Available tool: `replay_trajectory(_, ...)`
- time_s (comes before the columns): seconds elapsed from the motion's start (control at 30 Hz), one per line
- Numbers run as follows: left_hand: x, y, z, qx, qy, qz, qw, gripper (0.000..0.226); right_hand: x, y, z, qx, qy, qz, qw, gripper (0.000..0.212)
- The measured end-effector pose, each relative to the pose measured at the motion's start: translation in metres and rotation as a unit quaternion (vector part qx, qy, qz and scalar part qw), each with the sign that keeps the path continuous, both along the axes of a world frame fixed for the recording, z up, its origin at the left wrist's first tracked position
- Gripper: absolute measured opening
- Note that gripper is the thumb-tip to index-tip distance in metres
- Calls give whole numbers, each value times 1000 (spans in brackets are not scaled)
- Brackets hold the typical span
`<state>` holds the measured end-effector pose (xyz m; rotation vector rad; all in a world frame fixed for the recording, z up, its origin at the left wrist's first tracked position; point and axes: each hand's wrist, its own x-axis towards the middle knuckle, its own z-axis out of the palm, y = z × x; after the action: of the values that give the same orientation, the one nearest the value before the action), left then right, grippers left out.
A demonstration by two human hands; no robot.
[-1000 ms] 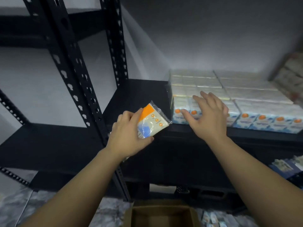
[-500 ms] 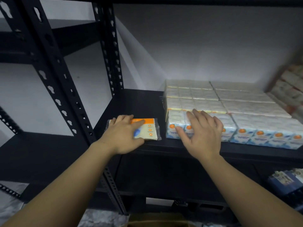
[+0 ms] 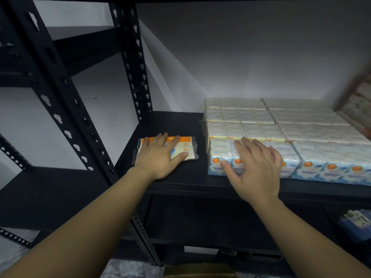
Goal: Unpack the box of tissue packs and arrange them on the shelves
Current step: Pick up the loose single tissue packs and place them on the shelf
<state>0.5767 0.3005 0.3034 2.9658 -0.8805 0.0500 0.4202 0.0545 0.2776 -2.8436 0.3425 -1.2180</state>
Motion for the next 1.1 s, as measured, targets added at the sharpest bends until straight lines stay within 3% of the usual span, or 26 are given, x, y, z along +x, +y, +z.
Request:
replay_trajectory(0.53, 120, -44, 13, 1, -5, -15, 1000, 71, 1, -1, -2, -7, -7, 4, 1000, 65)
replay_trajectory(0.73, 96, -70, 21, -20, -86, 58, 994, 82, 1, -2, -1, -5, -3, 8, 1000, 64)
replay_trajectory(0.93, 68, -67, 1, -32, 41, 82, 995, 73, 1, -1, -1, -7, -6, 9, 1000, 64)
replay_trajectory(1.1, 78, -65, -2, -31, 53, 56, 997, 72, 1, -1, -1, -7, -7, 10, 1000, 63)
